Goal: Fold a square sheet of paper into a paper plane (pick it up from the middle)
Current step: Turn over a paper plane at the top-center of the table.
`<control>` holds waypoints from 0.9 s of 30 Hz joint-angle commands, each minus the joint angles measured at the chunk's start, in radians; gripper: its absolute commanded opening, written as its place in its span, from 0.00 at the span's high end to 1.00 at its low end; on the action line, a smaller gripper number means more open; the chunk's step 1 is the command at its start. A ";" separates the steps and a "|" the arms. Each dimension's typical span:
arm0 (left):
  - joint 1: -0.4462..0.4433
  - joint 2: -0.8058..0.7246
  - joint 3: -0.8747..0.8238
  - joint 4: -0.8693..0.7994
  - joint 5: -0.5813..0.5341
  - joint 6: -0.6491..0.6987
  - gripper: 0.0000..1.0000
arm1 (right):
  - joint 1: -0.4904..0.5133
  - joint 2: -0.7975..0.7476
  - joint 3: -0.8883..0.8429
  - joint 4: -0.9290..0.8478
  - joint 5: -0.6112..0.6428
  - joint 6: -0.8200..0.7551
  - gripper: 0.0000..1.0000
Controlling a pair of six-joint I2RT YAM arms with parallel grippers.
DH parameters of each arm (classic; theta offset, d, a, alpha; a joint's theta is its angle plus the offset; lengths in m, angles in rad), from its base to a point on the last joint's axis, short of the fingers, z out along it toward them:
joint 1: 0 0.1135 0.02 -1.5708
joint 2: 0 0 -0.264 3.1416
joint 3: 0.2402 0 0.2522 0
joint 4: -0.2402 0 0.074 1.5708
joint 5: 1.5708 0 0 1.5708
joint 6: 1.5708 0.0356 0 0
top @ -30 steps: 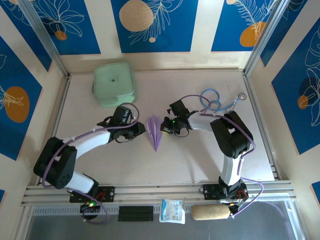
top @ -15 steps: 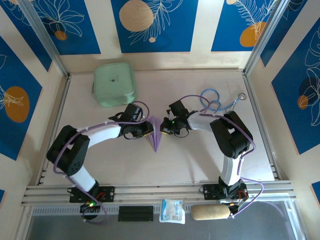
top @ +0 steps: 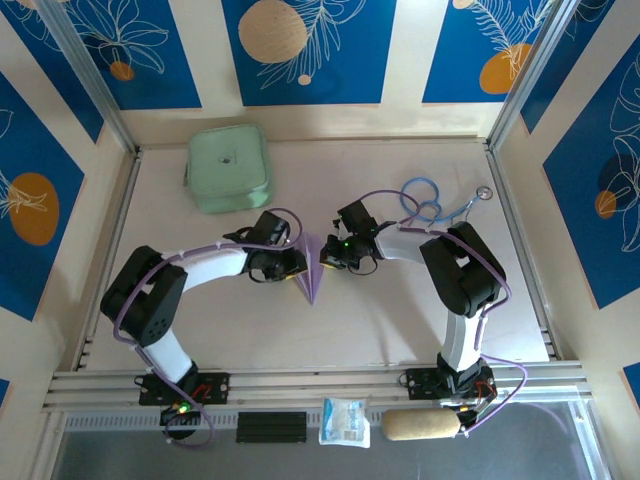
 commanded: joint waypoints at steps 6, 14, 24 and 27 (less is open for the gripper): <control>-0.025 0.016 0.019 -0.017 0.068 0.003 0.66 | 0.002 0.015 0.023 -0.020 -0.008 -0.006 0.98; -0.052 0.046 0.044 0.009 0.093 0.001 0.66 | 0.002 0.010 0.021 -0.022 -0.014 -0.005 0.98; -0.073 0.079 0.082 -0.019 0.072 0.017 0.64 | 0.004 -0.032 0.035 -0.045 -0.029 0.000 0.98; -0.078 0.090 0.093 -0.033 0.059 0.026 0.64 | 0.004 -0.035 0.040 -0.048 -0.035 0.003 0.98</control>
